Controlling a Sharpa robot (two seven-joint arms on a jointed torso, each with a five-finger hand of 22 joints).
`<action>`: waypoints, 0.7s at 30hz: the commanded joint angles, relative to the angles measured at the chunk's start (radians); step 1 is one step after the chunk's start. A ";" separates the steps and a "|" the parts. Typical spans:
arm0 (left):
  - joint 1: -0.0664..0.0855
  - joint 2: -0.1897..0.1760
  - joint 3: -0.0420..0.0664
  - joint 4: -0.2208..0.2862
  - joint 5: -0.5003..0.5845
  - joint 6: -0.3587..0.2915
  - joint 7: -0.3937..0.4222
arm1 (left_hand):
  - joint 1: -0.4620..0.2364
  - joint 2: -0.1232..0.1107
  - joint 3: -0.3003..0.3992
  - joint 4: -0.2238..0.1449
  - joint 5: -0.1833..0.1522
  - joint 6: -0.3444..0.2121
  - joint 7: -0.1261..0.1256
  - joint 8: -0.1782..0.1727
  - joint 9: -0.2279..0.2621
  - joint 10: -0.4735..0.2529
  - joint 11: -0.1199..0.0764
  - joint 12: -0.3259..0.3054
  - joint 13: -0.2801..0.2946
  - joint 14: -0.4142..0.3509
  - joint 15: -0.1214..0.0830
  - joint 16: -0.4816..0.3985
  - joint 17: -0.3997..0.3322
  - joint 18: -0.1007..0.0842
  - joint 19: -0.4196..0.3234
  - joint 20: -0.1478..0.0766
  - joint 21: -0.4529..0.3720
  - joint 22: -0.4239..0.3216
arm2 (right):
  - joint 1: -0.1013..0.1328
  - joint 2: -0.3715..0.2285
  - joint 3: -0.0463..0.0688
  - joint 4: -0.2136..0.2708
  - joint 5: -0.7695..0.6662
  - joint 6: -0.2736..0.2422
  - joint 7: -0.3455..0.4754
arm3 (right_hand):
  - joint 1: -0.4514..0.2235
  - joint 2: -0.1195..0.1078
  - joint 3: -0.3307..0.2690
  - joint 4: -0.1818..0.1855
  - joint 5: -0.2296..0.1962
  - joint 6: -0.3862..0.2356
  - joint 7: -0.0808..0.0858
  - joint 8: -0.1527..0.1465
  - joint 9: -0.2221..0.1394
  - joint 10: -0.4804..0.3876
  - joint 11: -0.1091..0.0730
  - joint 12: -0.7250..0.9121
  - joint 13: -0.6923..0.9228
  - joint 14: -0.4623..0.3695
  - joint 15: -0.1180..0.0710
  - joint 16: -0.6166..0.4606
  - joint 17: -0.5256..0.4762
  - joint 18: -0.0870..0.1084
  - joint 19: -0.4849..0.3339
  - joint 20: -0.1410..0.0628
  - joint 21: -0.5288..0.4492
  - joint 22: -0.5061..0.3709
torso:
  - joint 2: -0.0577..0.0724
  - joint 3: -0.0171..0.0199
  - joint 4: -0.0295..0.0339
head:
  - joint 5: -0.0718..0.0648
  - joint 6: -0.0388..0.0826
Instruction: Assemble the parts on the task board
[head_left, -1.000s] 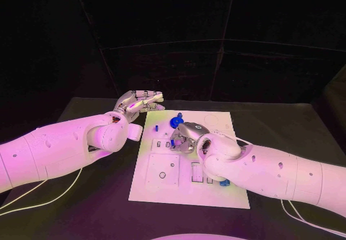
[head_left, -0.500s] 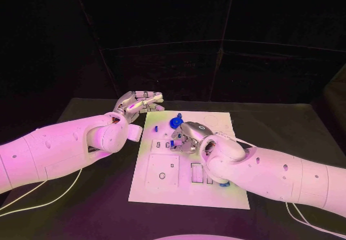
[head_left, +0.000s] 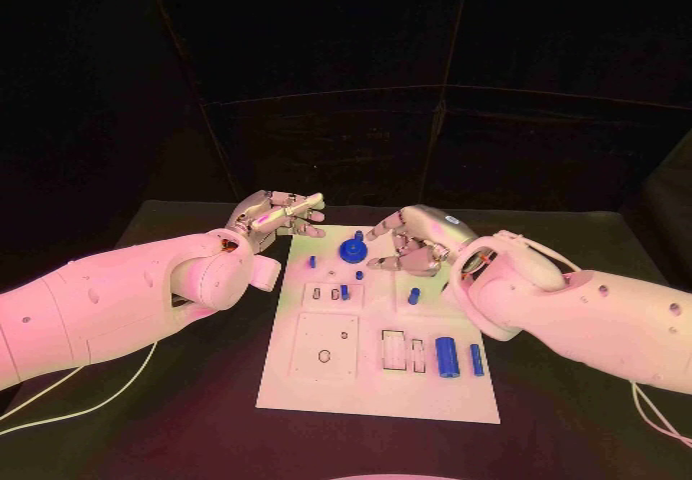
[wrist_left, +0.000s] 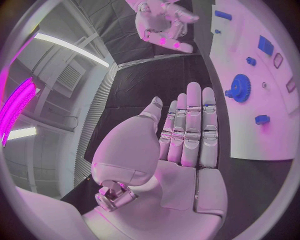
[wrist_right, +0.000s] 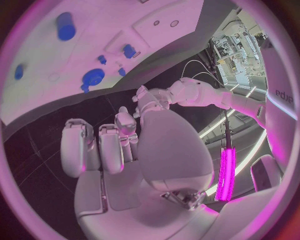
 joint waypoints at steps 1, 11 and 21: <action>0.005 -0.004 0.001 0.004 -0.195 0.078 -0.213 | -0.051 -0.002 -0.032 0.043 -0.001 0.027 -0.017 0.014 0.008 0.056 -0.022 0.038 0.033 0.071 -0.024 0.079 0.059 0.016 0.065 -0.028 0.044 0.022 | 0.029 -0.048 0.002 0.013 0.212 0.061 0.109 | 0.007 0.008 0.002 0.004 0.008 0.012 -0.001 0.011 0.002 -0.004 -0.004 -0.008 -0.004 0.056 0.002 -0.011 0.057 0.008 -0.012 -0.001 -0.010 -0.013 | -0.004 0.0019 -0.0034 | 0.004 -0.002; 0.055 0.023 0.001 0.002 -0.553 0.255 -0.576 | -0.080 0.020 -0.104 0.090 0.002 0.046 -0.063 0.081 0.093 0.043 -0.059 0.304 0.312 0.203 -0.079 1.046 1.020 -0.038 0.293 -0.093 0.573 0.525 | 0.081 -0.157 0.004 -0.024 0.373 0.095 0.117 | 0.007 0.012 -0.003 0.008 0.023 0.015 -0.002 0.016 0.002 -0.007 -0.006 -0.013 -0.010 0.053 0.001 -0.019 0.047 0.010 -0.016 -0.003 -0.016 -0.022 | -0.018 0.0055 -0.0126 | 0.013 -0.008; 0.097 0.101 0.000 -0.017 -0.908 0.342 -0.822 | -0.145 0.030 -0.235 0.189 -0.007 0.013 -0.095 0.234 0.282 0.066 -0.101 0.876 0.896 0.248 -0.107 1.175 1.183 -0.117 0.400 -0.123 1.058 1.155 | 0.089 -0.175 0.004 -0.038 0.356 0.138 0.066 | 0.006 0.015 -0.024 0.018 0.062 0.010 -0.003 0.023 0.001 -0.021 -0.007 -0.035 -0.033 0.044 -0.001 -0.049 0.011 0.020 -0.041 -0.005 -0.044 -0.072 | -0.020 0.0075 -0.0130 | 0.017 -0.015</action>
